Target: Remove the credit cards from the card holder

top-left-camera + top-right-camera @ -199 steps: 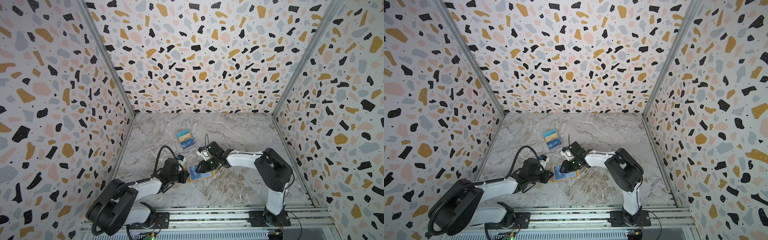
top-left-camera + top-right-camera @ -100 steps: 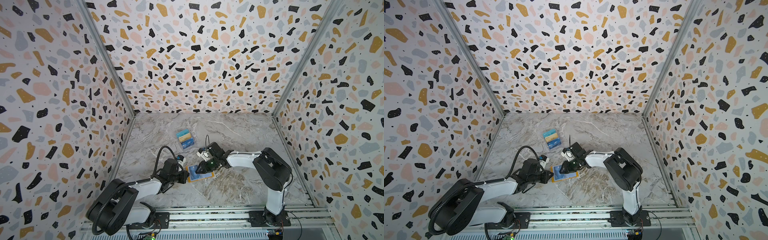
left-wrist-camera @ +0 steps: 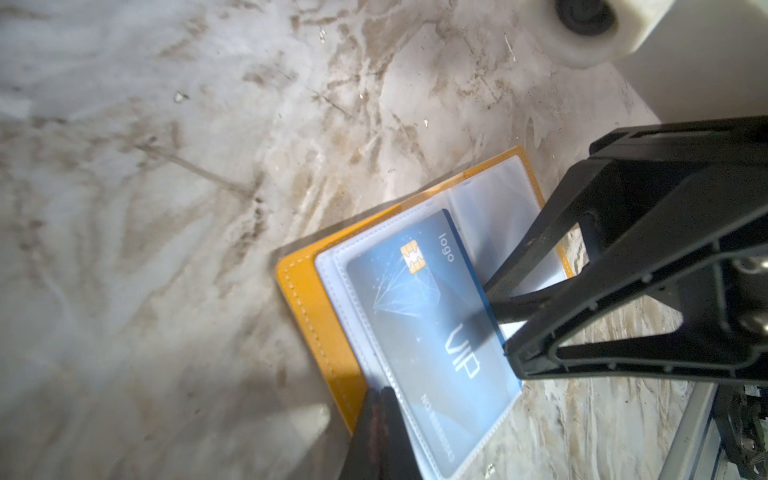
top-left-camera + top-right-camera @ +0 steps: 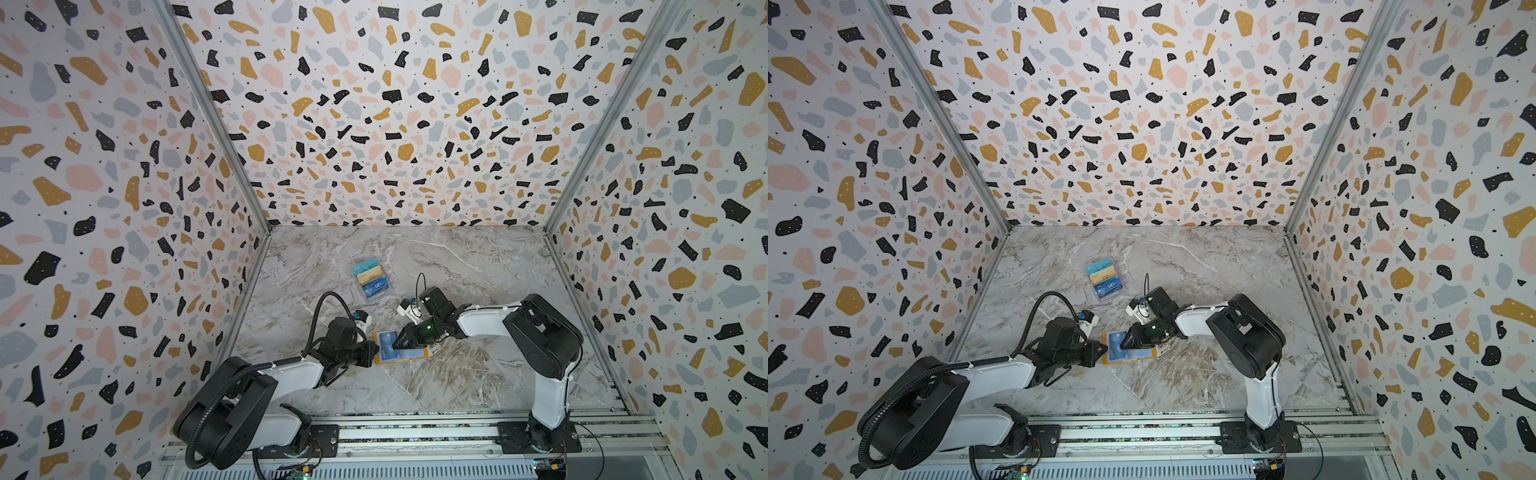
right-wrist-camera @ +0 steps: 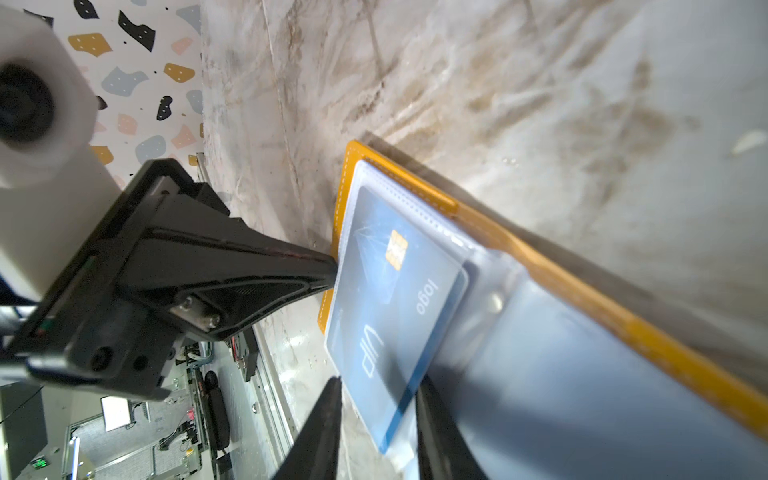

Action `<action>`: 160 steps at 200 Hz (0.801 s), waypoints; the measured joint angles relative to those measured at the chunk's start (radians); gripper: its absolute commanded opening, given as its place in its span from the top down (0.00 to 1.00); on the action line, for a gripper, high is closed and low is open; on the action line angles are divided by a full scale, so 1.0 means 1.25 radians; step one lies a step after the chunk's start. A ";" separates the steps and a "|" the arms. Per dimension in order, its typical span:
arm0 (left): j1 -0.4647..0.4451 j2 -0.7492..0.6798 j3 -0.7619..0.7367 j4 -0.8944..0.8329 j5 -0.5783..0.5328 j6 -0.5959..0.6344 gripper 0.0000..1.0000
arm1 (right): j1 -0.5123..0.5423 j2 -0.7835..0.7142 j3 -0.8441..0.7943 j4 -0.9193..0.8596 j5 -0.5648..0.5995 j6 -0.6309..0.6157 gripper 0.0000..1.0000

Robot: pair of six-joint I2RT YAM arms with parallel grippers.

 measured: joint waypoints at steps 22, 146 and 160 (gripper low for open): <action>0.000 0.002 0.000 0.003 0.000 0.000 1.00 | -0.004 -0.001 -0.013 0.033 -0.025 0.014 0.71; 0.000 0.005 0.000 0.007 0.000 0.000 1.00 | -0.009 -0.010 -0.027 0.131 -0.077 0.066 0.69; 0.000 0.005 0.000 0.007 0.000 0.000 1.00 | -0.006 -0.010 -0.027 0.138 -0.077 0.072 0.69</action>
